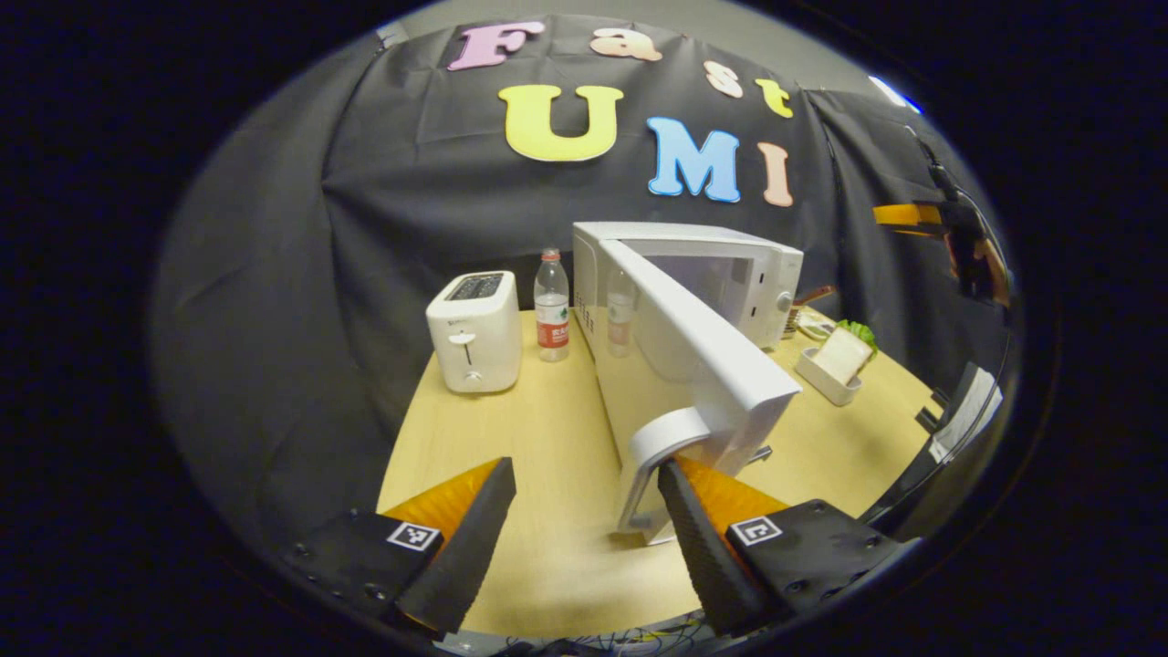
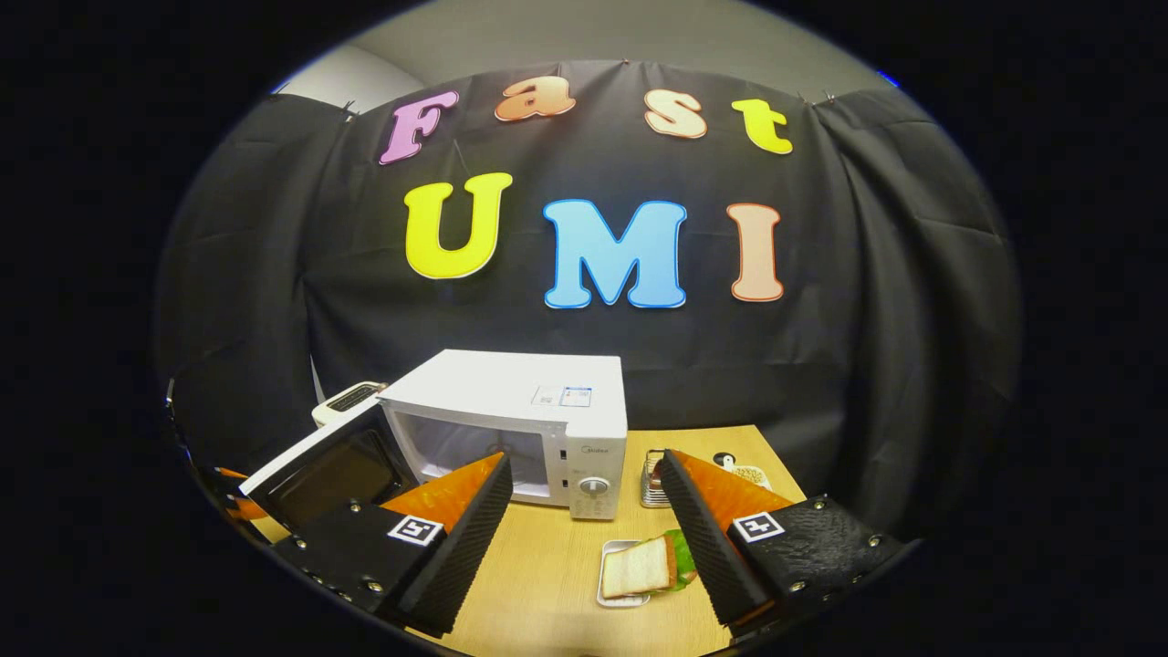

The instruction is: Open the microwave oven with the left hand, put the food in, and close the microwave oven.

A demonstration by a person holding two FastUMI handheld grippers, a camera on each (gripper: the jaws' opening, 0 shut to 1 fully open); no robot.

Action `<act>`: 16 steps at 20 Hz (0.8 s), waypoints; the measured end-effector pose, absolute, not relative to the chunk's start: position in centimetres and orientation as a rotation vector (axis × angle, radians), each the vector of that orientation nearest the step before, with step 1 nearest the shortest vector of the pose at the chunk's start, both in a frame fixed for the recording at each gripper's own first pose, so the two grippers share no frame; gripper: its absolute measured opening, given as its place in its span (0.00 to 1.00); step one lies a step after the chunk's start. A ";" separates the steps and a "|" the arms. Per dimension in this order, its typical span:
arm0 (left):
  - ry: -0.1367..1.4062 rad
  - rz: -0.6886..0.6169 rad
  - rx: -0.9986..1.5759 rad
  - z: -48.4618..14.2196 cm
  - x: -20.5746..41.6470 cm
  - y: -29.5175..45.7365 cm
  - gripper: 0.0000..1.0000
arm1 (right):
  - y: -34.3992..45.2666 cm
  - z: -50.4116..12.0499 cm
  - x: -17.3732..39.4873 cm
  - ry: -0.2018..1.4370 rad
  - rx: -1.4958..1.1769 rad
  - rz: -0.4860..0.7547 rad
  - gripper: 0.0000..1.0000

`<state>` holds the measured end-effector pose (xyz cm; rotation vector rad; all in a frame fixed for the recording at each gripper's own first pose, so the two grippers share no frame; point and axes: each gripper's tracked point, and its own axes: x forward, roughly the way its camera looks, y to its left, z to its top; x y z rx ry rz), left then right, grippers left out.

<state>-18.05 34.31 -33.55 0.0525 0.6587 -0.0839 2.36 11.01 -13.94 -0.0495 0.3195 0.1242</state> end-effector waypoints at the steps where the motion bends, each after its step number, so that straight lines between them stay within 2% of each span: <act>1: 0.629 -0.054 0.054 -32.0 -18.6 33.8 1.00 | 10.2 -14.5 2.5 0.331 -0.041 0.122 0.99; 3: 0.549 0.020 0.024 -27.6 -18.8 33.3 0.96 | 8.5 -15.7 3.2 0.358 -0.020 0.124 0.99; 6: 0.398 0.115 0.003 -20.0 -17.6 31.5 0.99 | 5.9 -18.2 4.2 0.431 0.019 0.144 0.99; 8: 0.312 0.147 0.022 -15.7 -15.9 29.3 0.94 | 4.2 -20.6 4.8 0.499 0.056 0.152 1.00; 10: 0.251 0.169 0.042 -12.2 -13.9 26.3 0.96 | 2.3 -23.4 5.0 0.581 0.090 0.151 0.99; 16: 0.132 0.065 0.010 -6.2 -7.9 13.9 0.95 | -1.5 -32.1 4.7 0.794 0.244 0.169 1.00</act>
